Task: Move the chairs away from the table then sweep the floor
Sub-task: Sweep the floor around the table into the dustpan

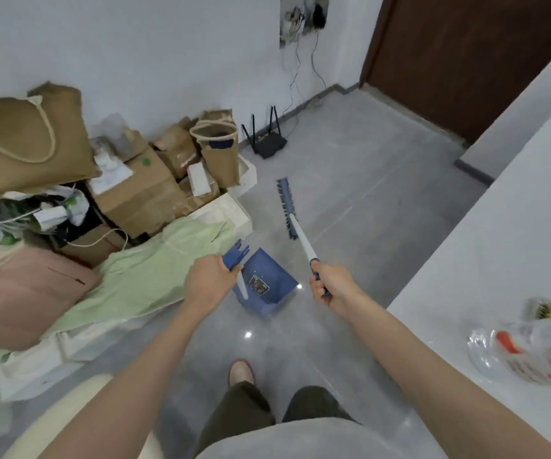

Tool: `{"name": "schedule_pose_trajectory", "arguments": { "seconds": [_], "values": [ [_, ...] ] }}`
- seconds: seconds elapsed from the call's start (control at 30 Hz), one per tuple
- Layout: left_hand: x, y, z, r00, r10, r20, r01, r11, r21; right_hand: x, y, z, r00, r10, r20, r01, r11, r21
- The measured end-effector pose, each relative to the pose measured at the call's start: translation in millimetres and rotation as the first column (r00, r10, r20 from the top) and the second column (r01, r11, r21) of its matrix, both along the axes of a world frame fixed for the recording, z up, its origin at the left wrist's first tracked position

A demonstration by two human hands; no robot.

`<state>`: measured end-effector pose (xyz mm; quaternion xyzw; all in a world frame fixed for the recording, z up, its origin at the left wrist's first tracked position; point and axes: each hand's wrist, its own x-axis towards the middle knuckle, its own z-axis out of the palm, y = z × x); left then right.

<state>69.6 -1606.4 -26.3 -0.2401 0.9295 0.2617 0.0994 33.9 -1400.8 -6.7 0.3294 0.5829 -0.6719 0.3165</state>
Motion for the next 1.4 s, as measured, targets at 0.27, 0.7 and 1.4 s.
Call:
{"name": "schedule_pose_trajectory", "arguments": {
  "seconds": [0.27, 0.7, 1.4],
  "values": [
    [-172, -14, 2, 0.96, -0.278, 0.006, 0.278, 0.96, -0.033, -115, 13, -15, 0.969, -0.246, -0.011, 0.245, 0.959, 0.144],
    [-474, 88, -3, 0.844, -0.536, -0.007, 0.534, 0.842, -0.078, -341, 126, -62, 0.902, -0.432, -0.023, 0.416, 0.852, 0.318],
    [-814, 282, -78, 0.36, -0.932, 0.052, 0.907, 0.336, -0.255, -601, 345, -146, 0.888, -0.41, 0.208, 0.151, 0.687, 0.711]
  ]
}}
